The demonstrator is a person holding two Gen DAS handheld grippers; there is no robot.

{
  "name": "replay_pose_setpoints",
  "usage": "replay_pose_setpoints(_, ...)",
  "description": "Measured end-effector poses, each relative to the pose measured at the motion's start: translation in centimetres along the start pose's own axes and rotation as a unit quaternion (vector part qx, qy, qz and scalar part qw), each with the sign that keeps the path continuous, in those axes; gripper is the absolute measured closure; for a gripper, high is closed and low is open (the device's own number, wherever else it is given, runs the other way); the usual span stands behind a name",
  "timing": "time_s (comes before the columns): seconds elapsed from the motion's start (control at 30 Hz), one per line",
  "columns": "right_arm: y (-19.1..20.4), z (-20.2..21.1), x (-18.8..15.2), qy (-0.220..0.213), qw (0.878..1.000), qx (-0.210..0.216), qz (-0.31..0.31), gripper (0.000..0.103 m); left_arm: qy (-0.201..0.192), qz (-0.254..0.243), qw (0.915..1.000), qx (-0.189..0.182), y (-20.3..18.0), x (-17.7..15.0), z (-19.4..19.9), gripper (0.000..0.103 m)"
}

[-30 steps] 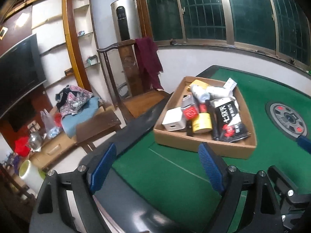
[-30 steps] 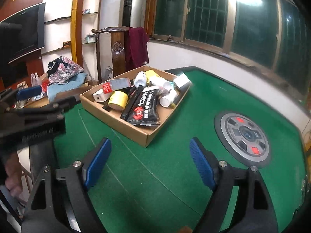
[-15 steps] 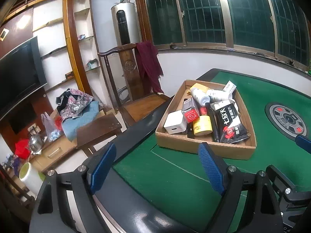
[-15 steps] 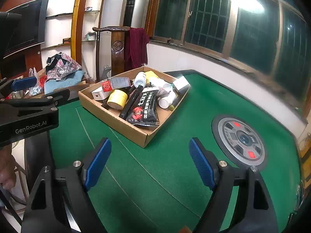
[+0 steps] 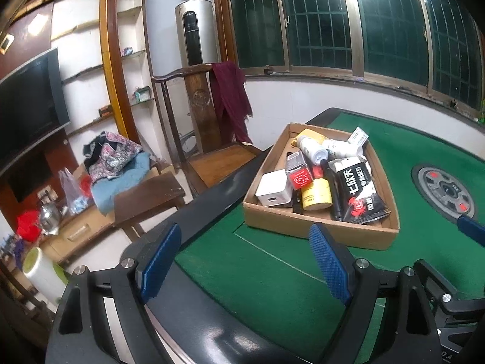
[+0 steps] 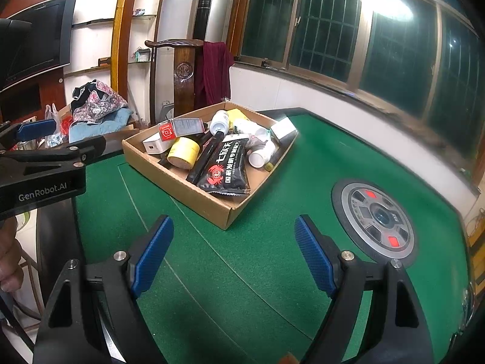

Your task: Organize objects

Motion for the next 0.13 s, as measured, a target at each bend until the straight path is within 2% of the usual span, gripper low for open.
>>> replay_pose_setpoints(0.13,0.00,-0.01,0.00,0.000,1.000,0.000,0.000,0.021,-0.004,-0.005,1.0000,0.007,-0.06,-0.08,0.06,0.021)
Point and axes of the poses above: each gripper's, at about its wrist camera, not at the fingertips, and z roughly against the way its jaws point, y to its left, x to its top, the point moved 9 cm from there along -z, roughly the way its jaws point, and after that the axes turned 5 degrees about y, right-handed, at the moved point
